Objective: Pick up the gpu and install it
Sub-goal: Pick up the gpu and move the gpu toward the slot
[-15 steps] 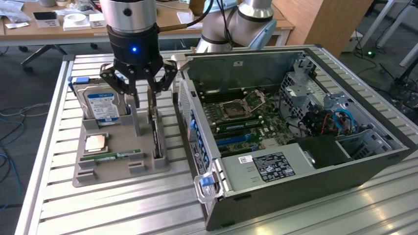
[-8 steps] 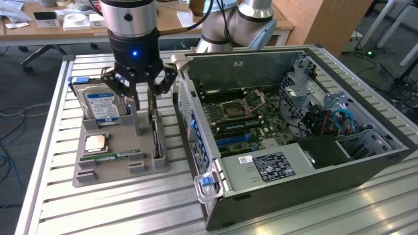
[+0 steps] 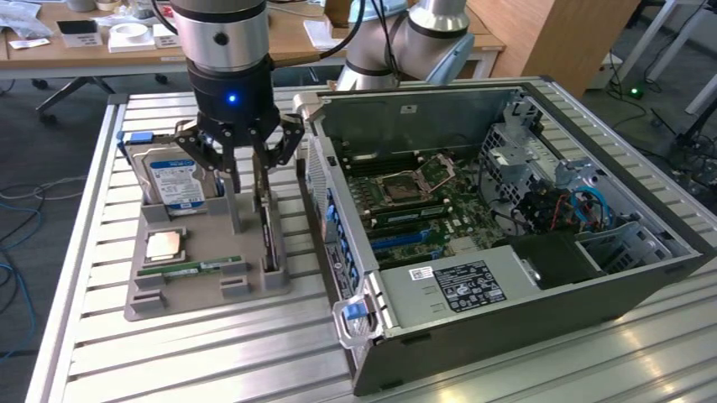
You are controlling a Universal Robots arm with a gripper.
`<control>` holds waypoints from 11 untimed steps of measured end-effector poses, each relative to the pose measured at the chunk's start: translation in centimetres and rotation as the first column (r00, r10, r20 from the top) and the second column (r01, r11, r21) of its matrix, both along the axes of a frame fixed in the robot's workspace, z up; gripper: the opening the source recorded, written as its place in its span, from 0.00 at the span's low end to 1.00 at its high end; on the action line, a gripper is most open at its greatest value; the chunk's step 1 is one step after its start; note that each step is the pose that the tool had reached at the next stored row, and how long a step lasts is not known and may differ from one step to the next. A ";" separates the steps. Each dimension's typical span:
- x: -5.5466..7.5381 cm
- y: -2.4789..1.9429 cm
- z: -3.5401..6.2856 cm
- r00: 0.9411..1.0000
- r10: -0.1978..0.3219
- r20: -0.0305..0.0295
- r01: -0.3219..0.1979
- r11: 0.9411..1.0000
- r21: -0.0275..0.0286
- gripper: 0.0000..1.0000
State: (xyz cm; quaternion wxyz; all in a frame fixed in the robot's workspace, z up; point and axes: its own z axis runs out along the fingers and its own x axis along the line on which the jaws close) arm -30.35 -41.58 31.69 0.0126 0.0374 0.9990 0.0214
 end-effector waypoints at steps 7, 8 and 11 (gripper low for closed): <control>0.0 0.00 -0.15 1.000 0.000 0.000 0.000 1.000 0.000 0.42; 0.0 0.00 -0.20 1.000 0.000 0.000 0.000 1.000 0.000 0.42; 0.0 0.00 -0.48 1.000 0.000 0.000 0.000 1.000 0.000 0.42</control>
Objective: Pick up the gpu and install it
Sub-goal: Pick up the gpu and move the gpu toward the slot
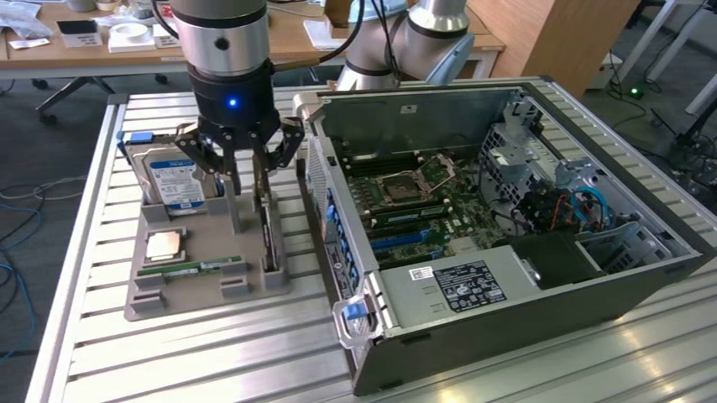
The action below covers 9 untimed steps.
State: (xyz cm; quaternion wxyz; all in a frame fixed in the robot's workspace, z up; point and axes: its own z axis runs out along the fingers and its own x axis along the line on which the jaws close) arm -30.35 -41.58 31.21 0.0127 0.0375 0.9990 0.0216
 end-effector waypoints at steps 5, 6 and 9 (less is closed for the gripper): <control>0.0 0.00 -0.54 1.000 0.000 0.000 0.000 1.000 0.000 0.42; 0.0 0.00 -0.67 1.000 0.000 0.000 0.000 1.000 0.000 0.42; 0.0 0.00 -1.00 1.000 0.000 0.000 0.000 1.000 0.000 0.42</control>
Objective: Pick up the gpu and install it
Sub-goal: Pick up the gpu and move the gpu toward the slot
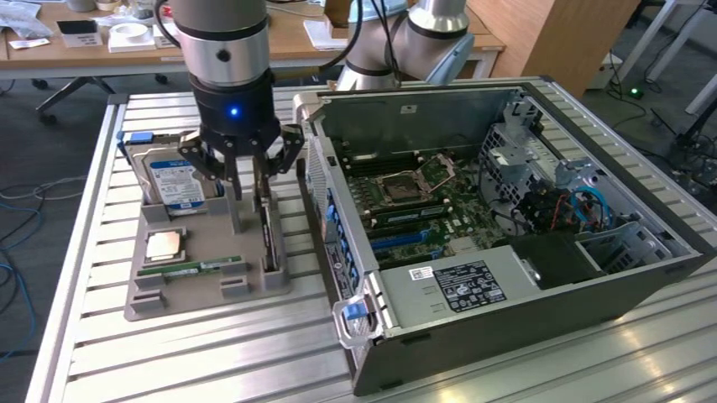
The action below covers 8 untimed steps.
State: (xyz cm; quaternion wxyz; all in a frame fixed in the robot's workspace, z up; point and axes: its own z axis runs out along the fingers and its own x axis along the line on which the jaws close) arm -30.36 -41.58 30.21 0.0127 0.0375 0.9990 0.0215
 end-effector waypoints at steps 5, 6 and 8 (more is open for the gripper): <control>0.0 0.00 -0.64 1.000 0.000 0.000 0.000 1.000 0.000 0.42; 0.0 0.00 -0.75 1.000 0.000 0.000 0.000 1.000 0.000 0.42; 0.0 0.00 -0.83 1.000 0.000 0.000 0.000 1.000 0.000 0.42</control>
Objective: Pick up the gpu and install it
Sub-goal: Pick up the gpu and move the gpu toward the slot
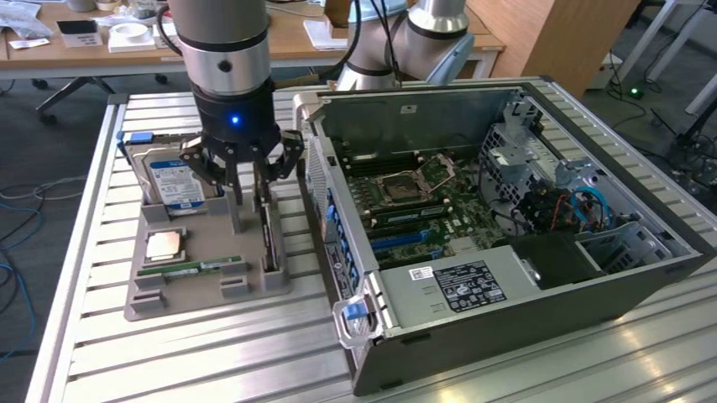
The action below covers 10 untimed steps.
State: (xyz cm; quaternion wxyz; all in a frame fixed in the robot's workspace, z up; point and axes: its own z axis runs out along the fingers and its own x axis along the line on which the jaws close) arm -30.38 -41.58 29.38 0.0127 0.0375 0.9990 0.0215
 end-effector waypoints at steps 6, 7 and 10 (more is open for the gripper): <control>0.3 0.00 -0.05 1.000 0.000 0.000 0.000 1.000 0.000 0.42; 0.5 0.00 -0.05 1.000 0.000 0.000 0.000 1.000 0.000 0.42; 0.9 0.00 -0.06 1.000 0.000 0.000 0.000 1.000 0.000 0.42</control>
